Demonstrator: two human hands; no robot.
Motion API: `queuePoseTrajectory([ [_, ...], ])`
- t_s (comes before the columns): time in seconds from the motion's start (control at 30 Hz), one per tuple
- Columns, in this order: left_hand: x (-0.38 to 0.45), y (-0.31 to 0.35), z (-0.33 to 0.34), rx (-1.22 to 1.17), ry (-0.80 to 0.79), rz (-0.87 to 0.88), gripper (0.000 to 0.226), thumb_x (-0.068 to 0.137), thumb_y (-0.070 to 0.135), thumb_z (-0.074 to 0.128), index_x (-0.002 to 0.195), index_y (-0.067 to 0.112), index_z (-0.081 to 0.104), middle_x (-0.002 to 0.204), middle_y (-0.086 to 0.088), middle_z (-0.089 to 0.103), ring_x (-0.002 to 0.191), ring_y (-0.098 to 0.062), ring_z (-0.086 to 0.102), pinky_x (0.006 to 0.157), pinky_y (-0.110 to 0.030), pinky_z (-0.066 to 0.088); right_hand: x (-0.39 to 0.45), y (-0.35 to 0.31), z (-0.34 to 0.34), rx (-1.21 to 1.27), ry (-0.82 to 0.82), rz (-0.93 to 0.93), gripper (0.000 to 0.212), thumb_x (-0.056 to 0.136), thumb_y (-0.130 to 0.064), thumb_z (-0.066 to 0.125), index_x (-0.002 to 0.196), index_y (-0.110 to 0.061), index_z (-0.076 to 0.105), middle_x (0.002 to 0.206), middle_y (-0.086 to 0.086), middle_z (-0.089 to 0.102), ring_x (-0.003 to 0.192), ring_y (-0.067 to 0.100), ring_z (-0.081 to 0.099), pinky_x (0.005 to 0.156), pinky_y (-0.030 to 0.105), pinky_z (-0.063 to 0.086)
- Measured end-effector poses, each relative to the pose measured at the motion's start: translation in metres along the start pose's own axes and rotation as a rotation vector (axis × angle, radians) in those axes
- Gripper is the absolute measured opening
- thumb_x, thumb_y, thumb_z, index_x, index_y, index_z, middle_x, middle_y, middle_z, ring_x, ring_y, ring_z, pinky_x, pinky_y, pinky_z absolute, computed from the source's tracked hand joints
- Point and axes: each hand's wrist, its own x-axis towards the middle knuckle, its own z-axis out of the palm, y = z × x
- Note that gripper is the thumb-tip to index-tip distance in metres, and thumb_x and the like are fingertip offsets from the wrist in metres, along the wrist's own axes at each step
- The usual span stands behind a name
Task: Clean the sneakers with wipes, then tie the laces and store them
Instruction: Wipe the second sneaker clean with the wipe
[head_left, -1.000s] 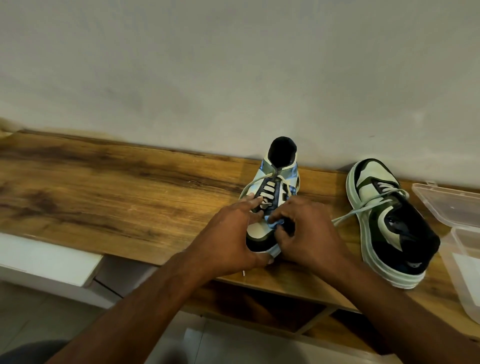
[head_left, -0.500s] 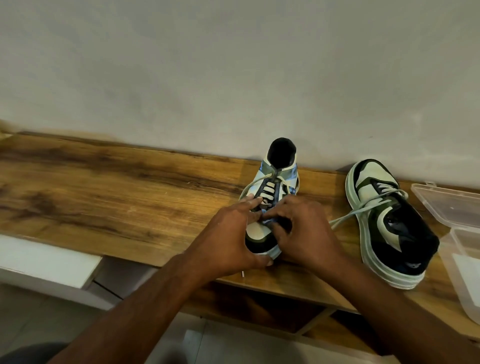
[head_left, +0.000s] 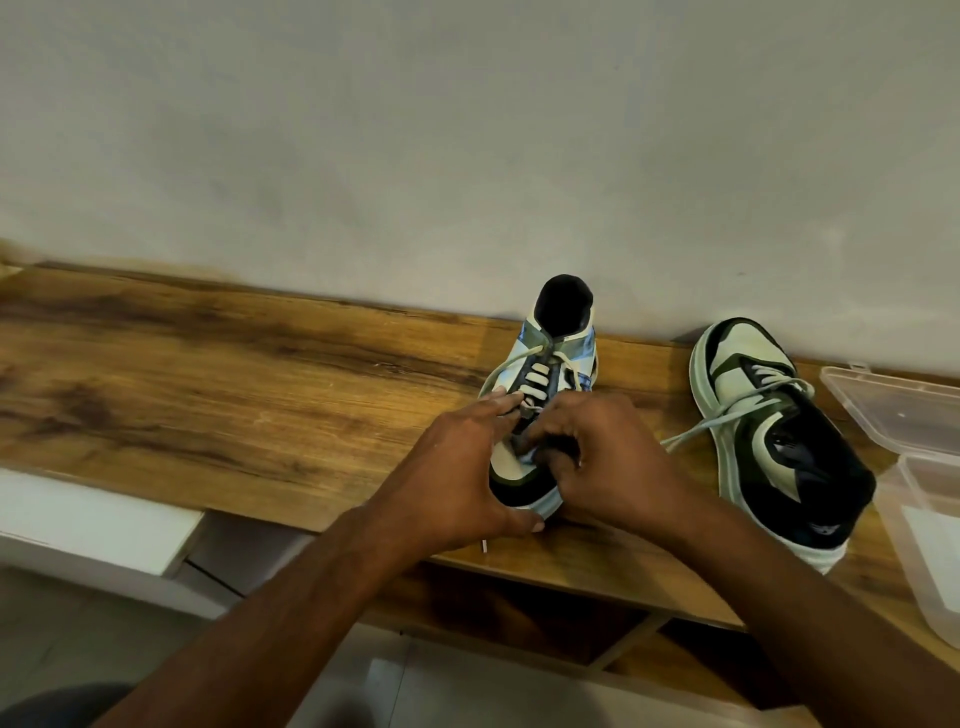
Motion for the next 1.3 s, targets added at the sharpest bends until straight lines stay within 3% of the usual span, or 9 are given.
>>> queuePoseTrajectory([
  [0.07, 0.000, 0.001, 0.000, 0.011, 0.000, -0.001, 0.112, 0.061, 0.057, 0.093, 0.155, 0.019, 0.046, 0.166, 0.009, 0.033, 0.152, -0.002, 0.025, 0.125, -0.030, 0.029, -0.001, 0.003, -0.013, 0.069, -0.063, 0.049, 0.027, 0.079, -0.003, 0.077, 0.090, -0.028, 0.083, 0.087, -0.015, 0.073, 0.079, 0.000, 0.066, 0.069, 0.010, 0.050],
  [0.2, -0.001, 0.002, 0.000, 0.037, 0.014, 0.006, 0.114, 0.063, 0.058, 0.092, 0.157, 0.018, 0.041, 0.167, 0.012, 0.029, 0.153, 0.000, 0.021, 0.125, -0.025, 0.023, -0.006, 0.016, -0.015, -0.039, 0.095, 0.153, 0.022, 0.076, -0.010, 0.079, 0.090, -0.028, 0.082, 0.083, -0.012, 0.074, 0.066, -0.005, 0.060, 0.061, 0.004, 0.039],
  [0.37, -0.002, 0.001, 0.000, -0.005, 0.024, -0.003, 0.112, 0.063, 0.057, 0.091, 0.156, 0.017, 0.044, 0.166, 0.011, 0.032, 0.152, 0.000, 0.023, 0.126, -0.028, 0.026, -0.023, 0.001, 0.004, 0.103, 0.155, 0.195, 0.020, 0.072, -0.015, 0.085, 0.087, -0.027, 0.079, 0.079, -0.018, 0.072, 0.070, -0.004, 0.066, 0.060, 0.012, 0.052],
  [0.6, 0.000, -0.004, 0.000, 0.032, -0.009, -0.009, 0.109, 0.062, 0.042, 0.093, 0.156, 0.019, 0.044, 0.166, 0.014, 0.031, 0.151, 0.002, 0.021, 0.121, -0.013, 0.015, -0.044, -0.018, 0.026, 0.235, 0.207, 0.017, 0.018, 0.071, -0.013, 0.084, 0.084, -0.023, 0.078, 0.083, -0.016, 0.072, 0.075, 0.003, 0.068, 0.064, 0.023, 0.056],
  [0.67, -0.001, -0.005, 0.000, 0.011, -0.005, -0.019, 0.112, 0.061, 0.051, 0.094, 0.156, 0.020, 0.044, 0.166, 0.016, 0.031, 0.151, 0.002, 0.022, 0.124, -0.021, 0.021, -0.044, -0.008, 0.023, 0.218, 0.231, 0.080, 0.019, 0.072, -0.013, 0.085, 0.085, -0.025, 0.078, 0.085, -0.017, 0.072, 0.077, 0.003, 0.069, 0.065, 0.023, 0.057],
  [0.87, 0.001, -0.002, -0.004, 0.018, -0.038, -0.042, 0.120, 0.057, 0.058, 0.095, 0.158, 0.021, 0.041, 0.167, 0.018, 0.027, 0.152, 0.003, 0.020, 0.125, -0.024, 0.020, -0.033, 0.022, 0.022, 0.325, 0.342, 0.330, 0.022, 0.078, -0.006, 0.084, 0.088, -0.025, 0.077, 0.087, -0.014, 0.074, 0.077, 0.002, 0.071, 0.067, 0.030, 0.063],
  [1.1, -0.002, -0.003, -0.007, 0.102, -0.038, 0.013, 0.107, 0.064, 0.047, 0.092, 0.155, 0.018, 0.044, 0.166, 0.013, 0.031, 0.152, 0.000, 0.023, 0.124, -0.020, 0.020, -0.044, -0.014, 0.036, 0.243, 0.241, -0.011, 0.021, 0.075, -0.009, 0.083, 0.092, -0.021, 0.079, 0.091, -0.013, 0.072, 0.083, 0.002, 0.067, 0.072, 0.018, 0.056],
  [1.2, -0.004, 0.000, -0.005, 0.145, -0.050, 0.040, 0.098, 0.070, 0.040, 0.090, 0.154, 0.015, 0.045, 0.167, 0.007, 0.030, 0.155, -0.006, 0.020, 0.127, -0.028, 0.022, -0.041, -0.017, 0.036, 0.218, 0.202, -0.045, 0.021, 0.074, -0.009, 0.082, 0.090, -0.021, 0.078, 0.089, -0.013, 0.072, 0.081, 0.000, 0.066, 0.070, 0.016, 0.054],
  [1.3, -0.005, -0.002, -0.006, 0.173, -0.062, 0.031, 0.101, 0.072, 0.053, 0.088, 0.156, 0.020, 0.043, 0.168, 0.010, 0.026, 0.156, -0.005, 0.016, 0.128, -0.033, 0.022, -0.031, -0.004, 0.026, 0.166, 0.230, 0.045, 0.022, 0.076, -0.011, 0.083, 0.093, -0.025, 0.077, 0.090, -0.014, 0.070, 0.081, -0.001, 0.064, 0.071, 0.015, 0.054],
])
